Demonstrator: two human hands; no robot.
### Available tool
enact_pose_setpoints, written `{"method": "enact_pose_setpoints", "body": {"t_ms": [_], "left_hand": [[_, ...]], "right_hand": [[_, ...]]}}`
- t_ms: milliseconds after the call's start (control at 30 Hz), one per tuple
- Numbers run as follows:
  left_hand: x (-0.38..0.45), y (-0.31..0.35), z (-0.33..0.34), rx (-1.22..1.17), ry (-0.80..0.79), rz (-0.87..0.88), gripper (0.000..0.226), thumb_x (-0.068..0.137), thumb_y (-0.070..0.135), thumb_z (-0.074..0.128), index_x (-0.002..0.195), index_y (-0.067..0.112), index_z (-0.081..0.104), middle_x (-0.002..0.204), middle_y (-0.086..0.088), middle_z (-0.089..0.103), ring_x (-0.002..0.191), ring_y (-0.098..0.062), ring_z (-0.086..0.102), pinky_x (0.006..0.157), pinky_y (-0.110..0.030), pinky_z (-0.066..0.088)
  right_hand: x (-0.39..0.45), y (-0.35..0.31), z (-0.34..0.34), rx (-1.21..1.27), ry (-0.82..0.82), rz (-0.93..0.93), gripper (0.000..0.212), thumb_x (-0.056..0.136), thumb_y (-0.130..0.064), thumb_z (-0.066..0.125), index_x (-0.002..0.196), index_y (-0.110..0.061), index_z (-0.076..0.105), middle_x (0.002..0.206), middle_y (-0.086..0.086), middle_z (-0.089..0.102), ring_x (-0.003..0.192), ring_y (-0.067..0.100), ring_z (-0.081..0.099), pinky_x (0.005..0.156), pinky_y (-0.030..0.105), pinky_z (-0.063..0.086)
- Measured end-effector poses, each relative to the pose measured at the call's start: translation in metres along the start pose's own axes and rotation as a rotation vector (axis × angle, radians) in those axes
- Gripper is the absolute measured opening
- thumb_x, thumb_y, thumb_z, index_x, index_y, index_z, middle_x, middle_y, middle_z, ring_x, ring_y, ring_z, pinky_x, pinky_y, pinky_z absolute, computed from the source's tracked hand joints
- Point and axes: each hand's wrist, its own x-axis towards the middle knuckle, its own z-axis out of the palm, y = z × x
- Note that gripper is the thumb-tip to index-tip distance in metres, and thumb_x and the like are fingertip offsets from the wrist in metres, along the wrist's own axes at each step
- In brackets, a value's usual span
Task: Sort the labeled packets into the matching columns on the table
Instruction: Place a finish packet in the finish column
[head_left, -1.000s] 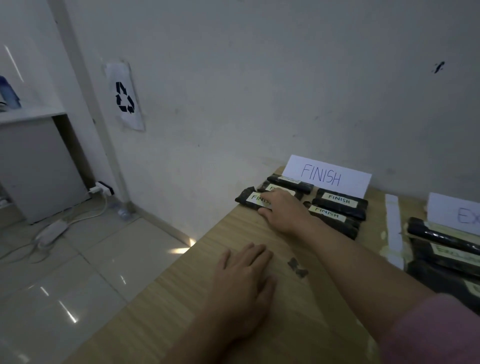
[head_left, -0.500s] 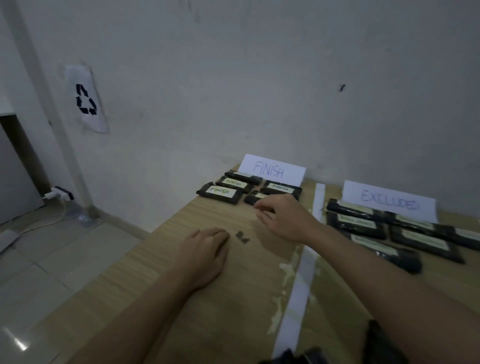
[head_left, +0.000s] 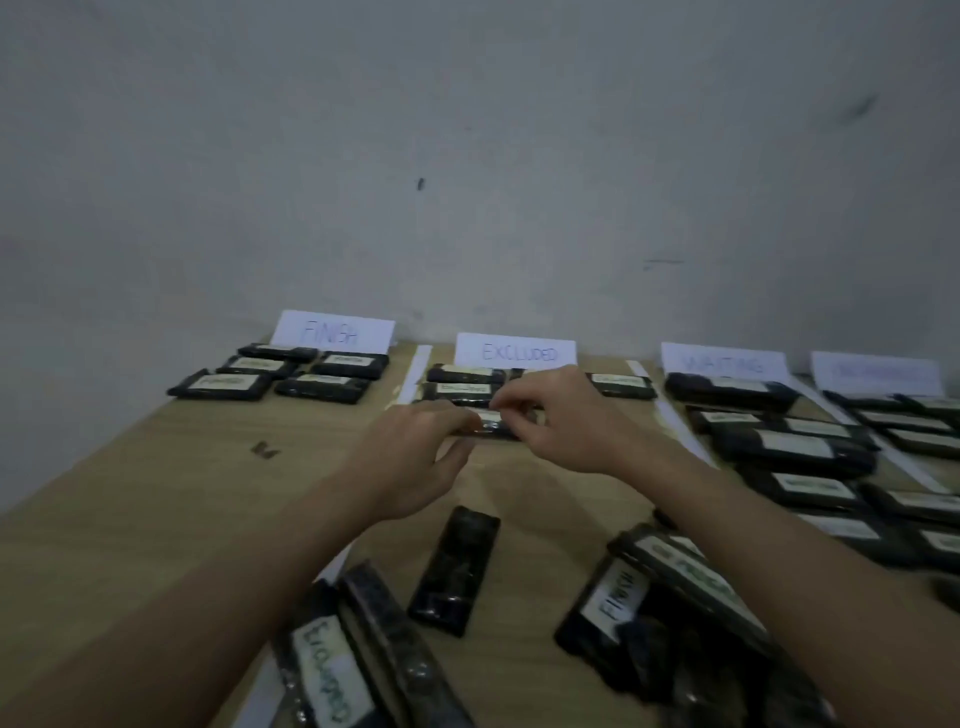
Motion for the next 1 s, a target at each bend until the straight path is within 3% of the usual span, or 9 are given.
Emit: {"method": "enact_pose_setpoints", "body": {"t_ms": [167,300,367,467,567,800,900,1000], "left_hand": [[0.017,0.054,0.016,0.012,-0.029,0.153,0.032,0.092,0.031,0.044,0.116,0.018,0.061,0.116,0.003,0.065,0.110,-0.016,0.058,0.090,-0.029,0.043],[0.028,0.086,0.029,0.017,-0.086,0.239,0.030,0.095,0.028,0.044,0.121,0.020,0.057,0.124,0.006,0.060,0.116,-0.012,0.053,0.092,-0.025,0.037],[0.034,0.098,0.036,0.015,-0.110,0.274,0.031,0.095,0.027,0.044,0.121,0.020,0.057,0.125,0.006,0.059,0.115,-0.013,0.053,0.091,-0.025,0.037],[0.042,0.115,0.047,0.003,-0.162,0.321,0.030,0.095,0.027,0.044,0.121,0.018,0.057,0.122,0.003,0.060,0.113,-0.015,0.053,0.092,-0.028,0.039],[0.049,0.133,0.057,-0.002,-0.196,0.366,0.030,0.095,0.027,0.043,0.121,0.018,0.057,0.122,0.002,0.060,0.113,-0.016,0.053,0.093,-0.033,0.042],[0.058,0.173,0.080,-0.027,-0.226,0.470,0.031,0.095,0.027,0.043,0.122,0.018,0.056,0.123,0.001,0.060,0.112,-0.015,0.052,0.088,-0.025,0.036],[0.059,0.182,0.086,-0.042,-0.226,0.490,0.031,0.095,0.027,0.043,0.122,0.018,0.056,0.124,0.001,0.060,0.112,-0.015,0.052,0.087,-0.024,0.035],[0.059,0.183,0.090,-0.058,-0.229,0.494,0.031,0.095,0.027,0.044,0.122,0.018,0.056,0.123,0.000,0.060,0.112,-0.016,0.052,0.090,-0.028,0.038]], "right_hand": [[-0.061,0.035,-0.055,-0.087,0.017,0.120,0.017,0.084,-0.008,0.059,0.094,-0.009,0.072,0.089,0.003,0.073,0.079,0.015,0.064,0.076,0.027,0.049],[-0.105,0.053,-0.083,-0.105,0.021,0.226,0.018,0.085,-0.009,0.060,0.098,-0.010,0.071,0.086,0.001,0.071,0.070,-0.002,0.057,0.070,0.004,0.042],[-0.126,0.058,-0.091,-0.111,0.003,0.254,0.018,0.085,-0.009,0.060,0.098,-0.011,0.072,0.081,-0.001,0.070,0.066,-0.008,0.054,0.065,0.001,0.039],[-0.154,0.063,-0.100,-0.112,-0.018,0.280,0.019,0.085,-0.009,0.060,0.099,-0.012,0.072,0.085,0.000,0.072,0.071,-0.002,0.059,0.069,0.006,0.043],[-0.181,0.070,-0.106,-0.117,-0.044,0.313,0.019,0.086,-0.012,0.059,0.101,-0.015,0.071,0.088,-0.001,0.071,0.078,0.005,0.063,0.075,0.025,0.053],[-0.233,0.079,-0.110,-0.189,-0.110,0.426,0.017,0.086,-0.018,0.060,0.100,-0.018,0.069,0.091,-0.004,0.067,0.083,0.007,0.060,0.071,0.027,0.049],[-0.243,0.079,-0.104,-0.245,-0.283,0.598,0.035,0.084,-0.042,0.059,0.114,-0.024,0.062,0.091,-0.007,0.054,0.089,0.011,0.054,0.077,0.027,0.047],[-0.241,0.081,-0.102,-0.072,-0.234,0.824,0.053,0.075,-0.042,0.071,0.122,-0.023,0.055,0.088,-0.006,0.057,0.082,0.010,0.057,0.068,0.020,0.043]]}}
